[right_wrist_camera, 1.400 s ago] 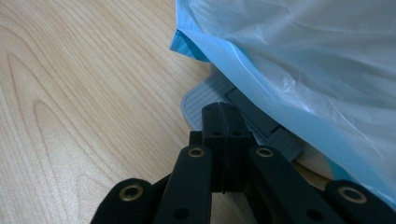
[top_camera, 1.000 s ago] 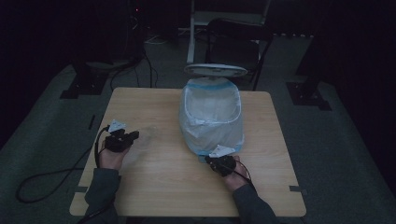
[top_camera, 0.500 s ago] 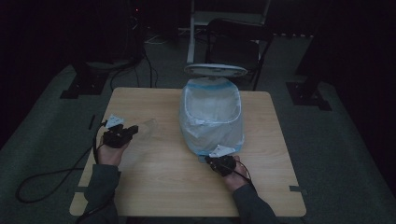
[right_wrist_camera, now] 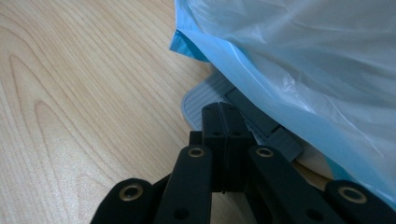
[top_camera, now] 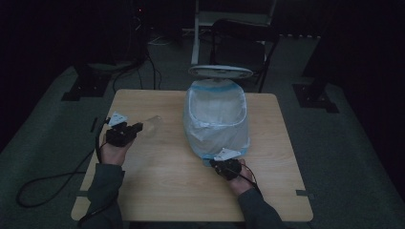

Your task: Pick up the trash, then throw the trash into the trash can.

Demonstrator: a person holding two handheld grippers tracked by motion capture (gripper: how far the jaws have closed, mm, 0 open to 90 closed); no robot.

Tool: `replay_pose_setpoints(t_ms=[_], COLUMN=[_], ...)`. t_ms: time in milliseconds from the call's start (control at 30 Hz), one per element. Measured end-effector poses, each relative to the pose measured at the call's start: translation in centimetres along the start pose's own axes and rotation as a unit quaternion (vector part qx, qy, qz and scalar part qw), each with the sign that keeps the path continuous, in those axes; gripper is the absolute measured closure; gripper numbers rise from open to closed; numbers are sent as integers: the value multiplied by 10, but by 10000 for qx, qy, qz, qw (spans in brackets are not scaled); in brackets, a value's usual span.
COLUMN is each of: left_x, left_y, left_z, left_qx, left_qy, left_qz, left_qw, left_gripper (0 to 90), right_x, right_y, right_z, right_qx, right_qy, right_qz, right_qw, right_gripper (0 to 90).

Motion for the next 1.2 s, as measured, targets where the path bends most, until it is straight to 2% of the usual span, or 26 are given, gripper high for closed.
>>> replay_pose_setpoints(t_ms=[300,767,900,1033,1067,1200], left_x=[-12,-23,-28,-32,-33,-37], left_y=[5,9,9,10,9,9], left_z=[10,18,21,24,26,29], left_qx=[28,58,80,114,127,159], left_qy=[152,291,349,406,409,474], left_qz=[-65,-139,-142,-117,-125,-113], left_qw=[9999,9995,9993,9990,9990,9987], left_gripper=[872,872,872,872,872,872], right_x=[0,0,0,0,0,0], right_y=[0,-2,0,0,-2,-1], right_z=[0,0,0,0,0,0], right_qx=[-11,-27,-5,8,-26,-2], right_qy=[0,13,3,2,9,-2], right_qz=[9,-69,7,2,-76,-30], right_qw=[10000,10000,10000,10000,10000,10000], right_gripper=[900,900,900,900,900,900])
Point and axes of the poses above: each handheld gripper's, and its own axes: z roughly backward along the jaws, x roughly out of its underside, y roughly to its right, the point moved 7 cm from there along -z, roughly forward along the jaws, and after that the axes turned 12 degrees about -y, right-handed, at the moved point
